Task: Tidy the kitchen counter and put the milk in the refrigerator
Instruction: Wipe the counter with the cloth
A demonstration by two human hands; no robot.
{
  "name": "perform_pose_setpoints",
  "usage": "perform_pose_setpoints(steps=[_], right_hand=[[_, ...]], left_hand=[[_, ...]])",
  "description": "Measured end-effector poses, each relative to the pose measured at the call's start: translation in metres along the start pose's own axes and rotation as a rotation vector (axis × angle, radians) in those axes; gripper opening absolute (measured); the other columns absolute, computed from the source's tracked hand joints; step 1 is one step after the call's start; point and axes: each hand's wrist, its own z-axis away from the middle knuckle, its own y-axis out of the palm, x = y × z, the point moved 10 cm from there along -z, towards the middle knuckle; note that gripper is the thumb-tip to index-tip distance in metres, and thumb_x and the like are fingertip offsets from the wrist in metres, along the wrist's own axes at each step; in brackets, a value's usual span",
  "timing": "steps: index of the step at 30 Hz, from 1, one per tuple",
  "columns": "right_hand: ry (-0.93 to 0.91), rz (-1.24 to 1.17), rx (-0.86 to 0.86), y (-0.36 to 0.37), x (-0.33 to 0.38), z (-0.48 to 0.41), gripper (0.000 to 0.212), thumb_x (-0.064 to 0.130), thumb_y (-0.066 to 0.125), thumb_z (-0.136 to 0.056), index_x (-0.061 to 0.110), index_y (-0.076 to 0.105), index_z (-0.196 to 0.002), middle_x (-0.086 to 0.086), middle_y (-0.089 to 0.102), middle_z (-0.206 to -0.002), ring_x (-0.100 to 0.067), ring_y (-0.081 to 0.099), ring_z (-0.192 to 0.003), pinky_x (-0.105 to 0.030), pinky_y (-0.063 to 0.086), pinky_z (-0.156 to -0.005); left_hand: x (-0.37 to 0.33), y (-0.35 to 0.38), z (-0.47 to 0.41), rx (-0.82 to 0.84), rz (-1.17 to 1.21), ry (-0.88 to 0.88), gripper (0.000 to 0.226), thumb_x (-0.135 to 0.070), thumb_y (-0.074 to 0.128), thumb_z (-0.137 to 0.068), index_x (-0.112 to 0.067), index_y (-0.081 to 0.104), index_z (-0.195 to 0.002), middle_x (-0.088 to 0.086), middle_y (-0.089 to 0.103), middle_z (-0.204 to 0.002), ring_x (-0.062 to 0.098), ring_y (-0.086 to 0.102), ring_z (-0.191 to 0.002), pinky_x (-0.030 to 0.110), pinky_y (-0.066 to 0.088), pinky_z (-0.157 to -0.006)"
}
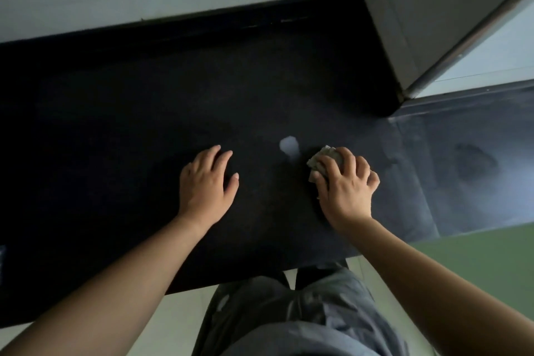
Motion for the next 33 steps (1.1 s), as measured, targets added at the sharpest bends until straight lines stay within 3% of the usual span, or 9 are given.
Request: perform_pose_setpoints(steps=[5,9,16,20,25,29,33], right_hand=[[0.077,-0.011,-0.063,0.004,-0.002,-0.021,0.034,0.043,0.039,-0.091,0.026,0.05,-0.118,-0.009,0.043,-0.133,-0.037,0.035,-0.118,-0.057,0.025,-0.098],[0.083,0.005,-0.1,-0.001,-0.009,-0.001,0.035,0.045,0.043,-0.089,0.026,0.053,-0.117,-0.011,0.046,-0.13,-0.031,0.033,-0.112,-0.053,0.031,-0.091],[0.162,0.013,0.001,0.002,-0.007,-0.069,0.037,0.044,0.041,-0.092,0.028,0.043,-0.125,-0.009,0.033,-0.138,-0.035,0.031,-0.116,-0.053,0.027,-0.092],[0.066,0.01,0.021,0.004,0.017,-0.097,0.037,0.044,0.04,-0.093,0.028,0.043,-0.125,-0.009,0.034,-0.138,-0.036,0.034,-0.114,-0.052,0.031,-0.088],[-0.153,0.066,0.037,0.004,0.004,-0.059,0.036,0.047,0.052,-0.085,0.029,0.054,-0.116,-0.009,0.049,-0.128,-0.035,0.043,-0.103,-0.049,0.039,-0.075],[-0.154,0.035,0.07,0.003,-0.005,-0.072,0.034,0.043,0.052,-0.088,0.026,0.053,-0.117,-0.012,0.048,-0.128,-0.039,0.043,-0.102,-0.051,0.037,-0.077],[-0.054,0.007,0.105,0.007,0.018,-0.109,0.038,0.044,0.04,-0.093,0.025,0.042,-0.127,-0.01,0.033,-0.138,-0.036,0.034,-0.113,-0.051,0.032,-0.086]], left_hand=[[-0.006,0.009,-0.021,0.008,0.0,0.04,0.051,-0.042,0.04,-0.09,-0.025,0.039,-0.138,0.009,0.036,-0.147,0.031,0.034,-0.134,0.055,0.036,-0.101],[-0.007,0.016,-0.016,0.014,0.018,0.036,0.051,-0.039,0.041,-0.093,-0.028,0.033,-0.142,0.01,0.028,-0.152,0.033,0.027,-0.138,0.058,0.028,-0.107],[-0.005,0.018,-0.016,0.053,0.007,0.026,0.051,-0.045,0.032,-0.093,-0.029,0.032,-0.142,0.01,0.028,-0.152,0.033,0.027,-0.138,0.058,0.03,-0.105],[-0.007,0.016,-0.013,0.043,0.026,-0.005,0.051,-0.04,0.037,-0.093,-0.029,0.031,-0.143,0.009,0.026,-0.153,0.032,0.026,-0.139,0.057,0.03,-0.106],[-0.01,0.015,-0.01,0.01,0.101,-0.088,0.05,-0.039,0.033,-0.091,-0.027,0.039,-0.139,0.009,0.032,-0.151,0.032,0.03,-0.137,0.058,0.032,-0.104],[-0.012,0.015,-0.01,0.026,0.1,-0.132,0.047,-0.034,0.041,-0.094,-0.028,0.035,-0.141,0.008,0.027,-0.153,0.03,0.025,-0.141,0.057,0.031,-0.106],[-0.017,0.007,-0.001,0.025,0.115,-0.224,0.049,-0.038,0.039,-0.094,-0.028,0.034,-0.142,0.007,0.03,-0.152,0.026,0.027,-0.14,0.053,0.03,-0.108]])
